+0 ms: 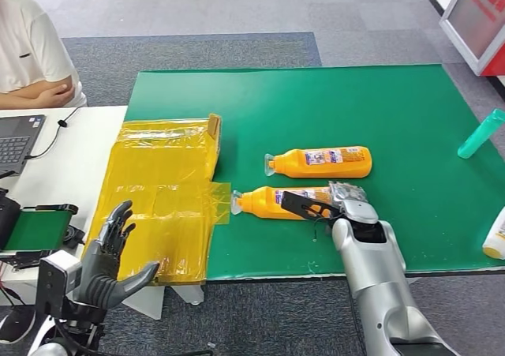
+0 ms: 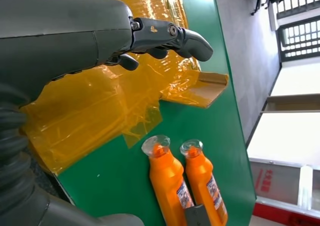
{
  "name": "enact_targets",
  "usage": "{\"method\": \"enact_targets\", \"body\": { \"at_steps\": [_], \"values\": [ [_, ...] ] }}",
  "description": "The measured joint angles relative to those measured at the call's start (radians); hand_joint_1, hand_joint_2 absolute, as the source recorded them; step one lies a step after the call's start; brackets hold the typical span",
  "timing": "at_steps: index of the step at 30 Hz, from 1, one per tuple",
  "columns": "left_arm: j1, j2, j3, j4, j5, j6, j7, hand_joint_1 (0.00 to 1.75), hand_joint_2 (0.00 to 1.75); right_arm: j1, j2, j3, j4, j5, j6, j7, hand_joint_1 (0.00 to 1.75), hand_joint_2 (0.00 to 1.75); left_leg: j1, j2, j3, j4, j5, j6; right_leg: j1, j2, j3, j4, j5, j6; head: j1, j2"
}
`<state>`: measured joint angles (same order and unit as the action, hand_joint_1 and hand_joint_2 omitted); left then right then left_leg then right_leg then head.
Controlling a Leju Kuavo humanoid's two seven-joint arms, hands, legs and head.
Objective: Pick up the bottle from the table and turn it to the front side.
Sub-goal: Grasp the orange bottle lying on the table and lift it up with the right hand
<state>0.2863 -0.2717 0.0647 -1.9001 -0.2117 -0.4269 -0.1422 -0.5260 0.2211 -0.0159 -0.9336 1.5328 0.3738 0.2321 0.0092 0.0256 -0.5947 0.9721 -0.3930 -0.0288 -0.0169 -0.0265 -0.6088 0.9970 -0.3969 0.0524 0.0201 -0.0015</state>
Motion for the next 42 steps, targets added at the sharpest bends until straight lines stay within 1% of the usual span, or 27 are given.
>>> {"method": "enact_targets", "body": {
  "at_steps": [12,13,16,17,31,35,38,42],
  "values": [
    [0.002,-0.003,-0.003,0.025,-0.019,0.005,0.012,0.0,1.75,-0.01,0.008,0.003,0.033,0.0,-0.009,-0.013,0.0,1.75,0.0,0.0,0.0,0.0,0.0,0.0,0.0,0.0,0.0,0.0,0.0,0.0,0.0,0.0],
    [0.004,-0.004,-0.003,0.029,-0.018,0.005,0.014,0.0,1.75,-0.01,0.009,0.003,0.035,0.0,-0.011,-0.015,0.38,1.75,0.0,0.0,0.0,0.0,0.0,0.0,0.0,0.0,0.0,0.0,0.0,0.0,0.0,0.0],
    [0.011,-0.004,-0.003,0.042,-0.016,0.002,0.017,0.0,1.75,-0.011,0.01,0.003,0.04,0.0,-0.014,-0.019,1.69,1.75,0.0,0.0,0.0,0.0,0.0,0.0,0.0,0.0,0.0,0.0,0.0,0.0,0.0,0.0],
    [0.012,-0.004,-0.003,0.045,-0.014,0.0,0.017,0.0,1.75,-0.011,0.01,0.003,0.042,0.0,-0.015,-0.02,1.75,1.75,0.0,0.0,0.0,0.0,0.0,0.0,0.0,0.0,0.0,0.0,0.0,0.0,0.0,0.0],
    [0.015,-0.011,-0.001,0.059,-0.01,-0.006,0.019,0.0,1.75,-0.014,0.015,0.0,0.048,0.0,-0.043,-0.038,1.75,1.75,0.0,0.0,0.0,0.0,0.0,0.0,0.0,0.0,0.0,0.0,0.0,0.0,0.0,0.0],
    [0.015,-0.012,-0.001,0.059,-0.009,-0.006,0.018,0.0,1.75,-0.003,0.023,-0.003,0.034,-0.01,-0.055,-0.073,1.75,1.75,0.0,0.0,0.0,0.0,0.0,0.0,0.0,0.0,0.0,0.0,0.0,0.0,0.0,0.0],
    [0.014,-0.012,0.0,0.058,-0.005,0.0,0.01,0.0,1.75,0.029,0.042,-0.014,-0.021,-0.087,-0.06,-0.135,1.75,1.75,0.0,0.0,0.0,0.0,0.0,0.0,0.0,0.0,-0.001,0.0,0.0,0.0,0.0,0.0],
    [0.011,-0.012,0.002,0.05,0.016,0.007,-0.004,0.0,1.75,0.093,0.073,-0.029,-0.138,-0.306,-0.045,-0.233,1.75,1.75,0.0,0.0,-0.001,0.0,0.0,0.0,0.001,0.0,-0.001,0.0,0.0,0.0,0.0,0.0]
  ]
}}
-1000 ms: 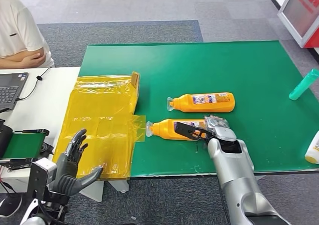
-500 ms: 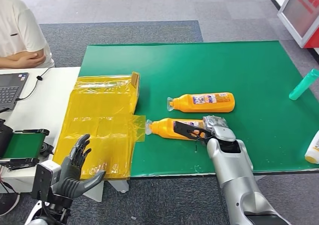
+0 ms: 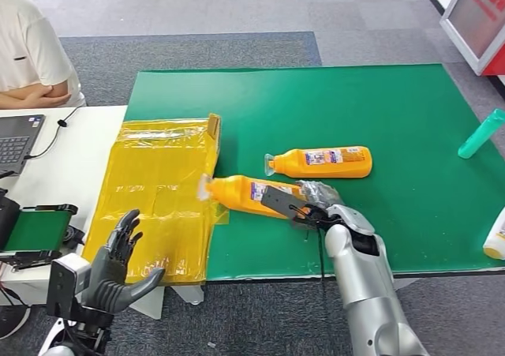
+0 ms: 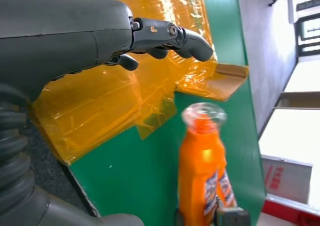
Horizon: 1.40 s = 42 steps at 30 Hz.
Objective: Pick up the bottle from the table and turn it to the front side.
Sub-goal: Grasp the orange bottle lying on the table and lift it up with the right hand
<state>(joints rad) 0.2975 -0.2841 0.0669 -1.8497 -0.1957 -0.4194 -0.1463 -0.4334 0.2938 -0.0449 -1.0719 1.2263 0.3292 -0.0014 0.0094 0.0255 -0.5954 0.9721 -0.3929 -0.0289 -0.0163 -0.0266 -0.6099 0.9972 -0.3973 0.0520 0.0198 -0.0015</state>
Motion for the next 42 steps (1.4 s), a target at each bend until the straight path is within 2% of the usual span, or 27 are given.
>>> {"method": "enact_targets", "body": {
  "at_steps": [2,7,15,22,28,32,38,42],
  "values": [
    [0.0,0.0,0.001,-0.01,0.012,0.002,-0.004,0.0,1.75,0.033,0.007,0.004,-0.06,-0.113,0.005,-0.022,1.75,1.75,0.0,0.0,0.0,0.0,0.0,0.0,0.0,0.0,0.0,0.0,0.0,0.0,0.0,0.0],
    [0.0,0.003,0.002,-0.029,0.029,0.004,-0.011,0.0,1.75,0.089,0.008,0.026,-0.152,-0.275,0.002,-0.023,1.75,1.75,0.0,0.0,-0.001,0.0,-0.001,0.0,0.0,0.0,0.0,0.0,0.0,0.0,0.0,0.0],
    [-0.009,0.024,-0.037,-0.068,0.079,0.035,-0.036,0.0,1.75,0.232,0.0,0.126,-0.326,-0.826,-0.007,-0.031,1.75,1.75,0.001,0.0,-0.001,0.0,-0.001,-0.001,0.001,0.0,-0.001,0.0,-0.001,-0.001,0.0,0.0],
    [-0.035,0.031,-0.096,-0.076,0.139,0.062,0.001,0.0,1.75,0.325,-0.007,0.221,-0.421,-1.035,-0.026,-0.016,1.75,1.75,0.001,0.0,-0.001,0.0,-0.002,-0.002,0.001,0.0,-0.001,0.0,-0.001,-0.001,0.0,0.0],
    [-0.039,0.062,-0.168,-0.072,0.198,0.099,-0.002,0.0,1.75,0.385,-0.024,0.313,-0.465,-1.083,-0.06,-0.032,1.75,1.75,0.001,0.0,-0.001,0.0,-0.002,-0.002,0.001,0.0,-0.002,0.0,-0.001,-0.001,0.0,0.0],
    [-0.047,0.086,-0.217,-0.07,0.264,0.106,0.005,0.0,1.75,0.402,-0.039,0.362,-0.473,-1.034,-0.088,-0.047,1.75,1.75,0.001,0.0,-0.001,0.0,-0.002,-0.002,0.001,0.0,-0.002,0.0,-0.001,-0.001,0.0,0.0],
    [-0.096,0.13,-0.345,-0.063,0.248,0.13,0.015,0.0,1.75,0.407,-0.054,0.451,-0.427,-0.953,-0.125,-0.073,1.75,1.75,0.001,0.0,-0.001,0.0,-0.002,-0.002,0.001,0.0,-0.001,0.0,-0.001,-0.001,0.0,0.0],
    [-0.111,0.149,-0.388,-0.058,0.244,0.132,0.017,0.0,1.75,0.405,-0.062,0.477,-0.402,-0.945,-0.131,-0.076,1.75,1.75,0.001,0.0,-0.001,0.0,-0.002,-0.002,0.001,0.0,-0.002,0.0,-0.001,-0.001,0.0,0.0]
  ]
}}
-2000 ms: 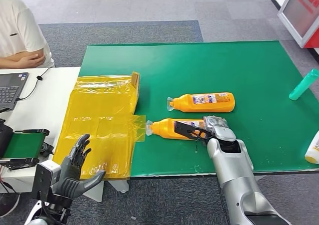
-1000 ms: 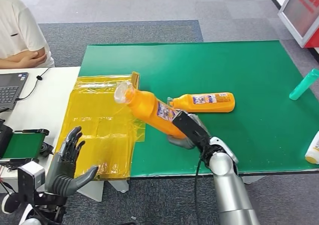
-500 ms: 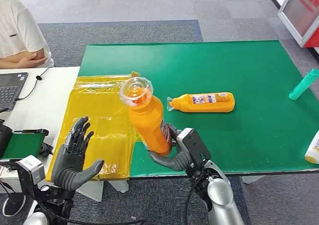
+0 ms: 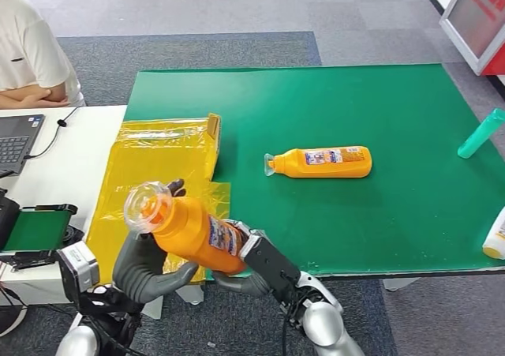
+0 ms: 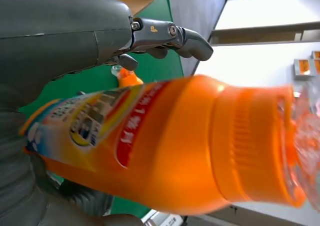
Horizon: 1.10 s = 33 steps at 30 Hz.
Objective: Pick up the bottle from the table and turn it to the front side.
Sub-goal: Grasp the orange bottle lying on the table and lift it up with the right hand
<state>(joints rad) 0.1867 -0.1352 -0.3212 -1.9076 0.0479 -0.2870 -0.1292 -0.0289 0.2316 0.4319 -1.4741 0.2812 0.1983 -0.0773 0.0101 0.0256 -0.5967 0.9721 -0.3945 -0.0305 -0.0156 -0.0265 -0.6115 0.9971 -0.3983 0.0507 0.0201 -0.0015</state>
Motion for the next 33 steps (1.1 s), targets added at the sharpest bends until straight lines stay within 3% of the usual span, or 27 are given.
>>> {"method": "enact_targets", "body": {
  "at_steps": [10,33],
  "values": [
    [-0.052,0.021,-0.081,0.022,-0.131,0.037,0.009,0.0,1.75,-0.008,-0.018,0.045,0.044,0.067,-0.015,-0.014,1.75,1.75,0.0,0.0,0.0,0.0,0.0,0.0,0.0,0.0,0.0,0.0,0.0,0.0,0.0,0.0],
    [-0.078,0.08,-0.173,0.075,-0.062,0.049,0.034,0.0,1.75,0.004,-0.042,0.044,0.078,0.094,-0.07,-0.043,1.75,1.75,0.0,0.0,0.0,0.0,0.0,0.0,0.0,0.0,0.0,0.0,0.0,0.0,0.0,0.0]
  ]
}}
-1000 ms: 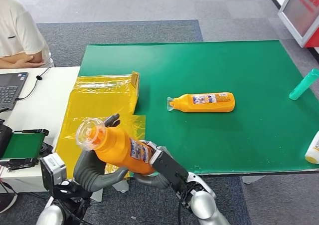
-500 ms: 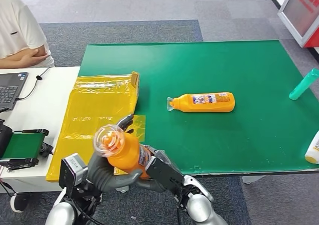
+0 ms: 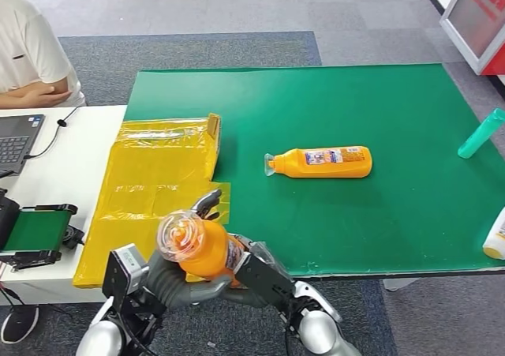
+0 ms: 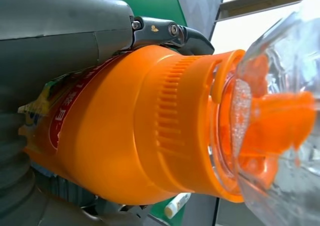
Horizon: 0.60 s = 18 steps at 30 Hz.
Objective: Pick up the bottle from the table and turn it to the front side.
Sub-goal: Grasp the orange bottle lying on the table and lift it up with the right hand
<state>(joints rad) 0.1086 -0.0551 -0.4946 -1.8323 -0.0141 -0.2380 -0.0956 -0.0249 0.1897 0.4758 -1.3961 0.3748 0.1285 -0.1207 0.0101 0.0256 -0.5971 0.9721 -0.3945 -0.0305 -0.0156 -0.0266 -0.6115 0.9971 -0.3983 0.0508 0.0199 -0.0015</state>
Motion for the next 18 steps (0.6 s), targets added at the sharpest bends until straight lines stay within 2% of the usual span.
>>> {"method": "enact_targets", "body": {
  "at_steps": [2,3,6,7,18],
  "values": [
    [0.0,0.004,-0.007,0.0,-0.008,0.006,0.006,0.0,1.75,0.004,-0.001,-0.006,-0.005,0.01,-0.002,-0.003,1.75,1.75,0.0,0.0,0.0,0.0,0.0,0.0,0.0,0.0,0.0,0.0,0.0,0.0,0.0,0.0],
    [0.001,0.007,-0.01,0.0,-0.011,0.008,0.008,0.07,1.75,0.006,-0.001,-0.008,-0.007,0.016,-0.003,-0.005,1.75,1.75,0.0,0.0,0.0,0.0,0.0,0.0,0.0,0.0,0.0,0.0,0.0,0.0,0.0,0.0],
    [0.002,0.014,-0.017,0.0,-0.024,0.016,0.013,1.38,1.75,0.01,-0.001,-0.016,-0.012,0.031,-0.008,-0.008,1.75,1.75,0.0,0.0,0.0,0.0,0.0,0.0,0.0,0.0,0.0,0.0,0.0,0.0,0.0,0.0],
    [0.002,0.016,-0.019,0.0,-0.03,0.02,0.014,1.75,1.75,0.011,-0.002,-0.018,-0.013,0.035,-0.009,-0.009,1.75,1.75,0.0,0.0,0.0,0.0,0.0,0.0,0.0,0.0,0.0,0.0,0.0,0.0,0.0,0.0],
    [-0.001,0.023,-0.04,0.0,-0.138,0.059,-0.001,1.75,1.75,0.03,-0.001,-0.054,-0.041,0.024,-0.024,-0.017,1.75,1.75,0.0,0.0,0.0,0.0,0.0,0.0,0.0,0.0,0.0,0.0,0.0,0.0,0.0,0.0]
  ]
}}
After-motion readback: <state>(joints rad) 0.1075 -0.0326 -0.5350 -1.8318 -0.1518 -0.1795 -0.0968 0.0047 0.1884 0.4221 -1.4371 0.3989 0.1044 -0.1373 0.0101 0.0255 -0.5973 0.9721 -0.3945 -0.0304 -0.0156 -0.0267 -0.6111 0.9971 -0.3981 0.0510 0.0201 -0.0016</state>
